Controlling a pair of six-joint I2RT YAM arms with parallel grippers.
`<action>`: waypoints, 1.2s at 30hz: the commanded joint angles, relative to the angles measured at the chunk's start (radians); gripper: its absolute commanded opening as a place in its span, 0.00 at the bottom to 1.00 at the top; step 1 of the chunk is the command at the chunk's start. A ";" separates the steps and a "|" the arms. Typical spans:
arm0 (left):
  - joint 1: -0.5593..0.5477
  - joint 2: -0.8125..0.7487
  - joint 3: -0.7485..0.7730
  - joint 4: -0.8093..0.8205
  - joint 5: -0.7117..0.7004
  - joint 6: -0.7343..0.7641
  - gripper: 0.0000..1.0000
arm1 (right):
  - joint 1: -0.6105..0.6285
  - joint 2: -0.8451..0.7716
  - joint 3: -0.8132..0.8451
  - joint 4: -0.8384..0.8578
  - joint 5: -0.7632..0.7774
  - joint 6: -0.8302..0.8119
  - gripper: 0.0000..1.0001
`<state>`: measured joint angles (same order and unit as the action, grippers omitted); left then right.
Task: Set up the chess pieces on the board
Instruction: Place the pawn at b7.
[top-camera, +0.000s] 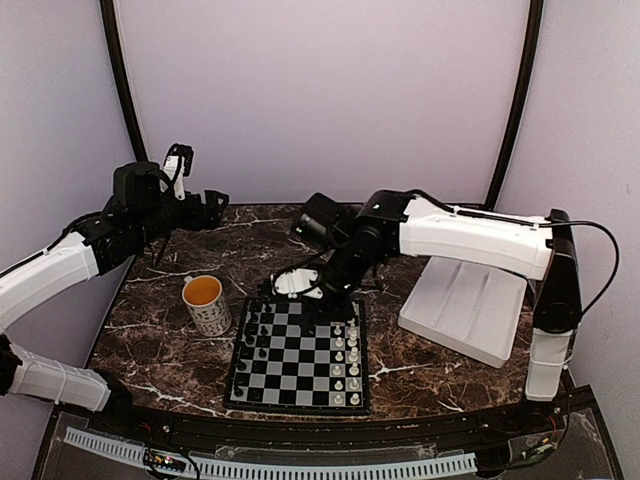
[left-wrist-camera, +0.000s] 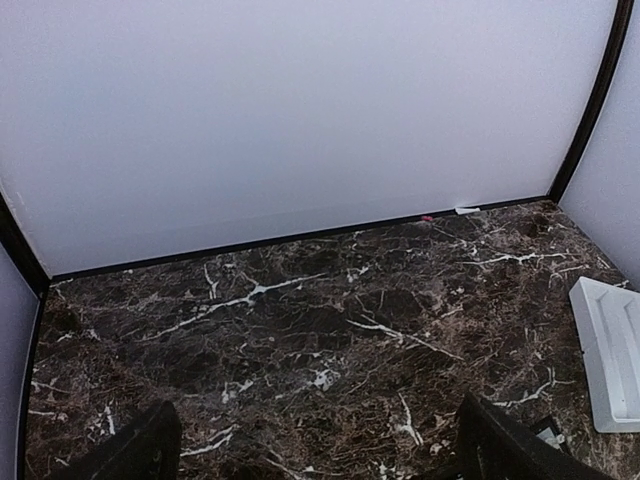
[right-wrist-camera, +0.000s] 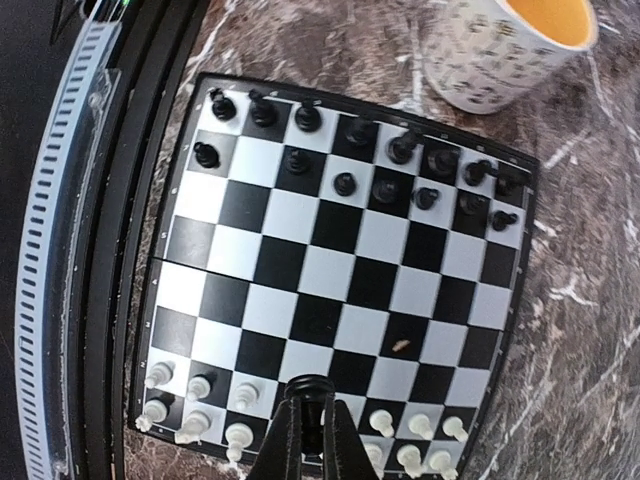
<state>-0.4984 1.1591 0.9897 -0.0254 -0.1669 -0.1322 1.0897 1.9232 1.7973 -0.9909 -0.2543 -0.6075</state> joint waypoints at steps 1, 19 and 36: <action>0.040 -0.024 -0.026 -0.010 0.043 0.015 0.98 | 0.096 0.079 0.071 -0.071 0.099 -0.067 0.00; 0.043 -0.100 -0.053 -0.013 0.061 0.009 0.98 | 0.234 0.399 0.322 -0.052 0.201 -0.003 0.00; 0.044 -0.101 -0.048 -0.023 0.075 0.005 0.98 | 0.237 0.491 0.413 -0.050 0.158 0.020 0.00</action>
<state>-0.4618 1.0794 0.9489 -0.0425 -0.1024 -0.1314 1.3159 2.3867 2.1696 -1.0473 -0.0750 -0.6033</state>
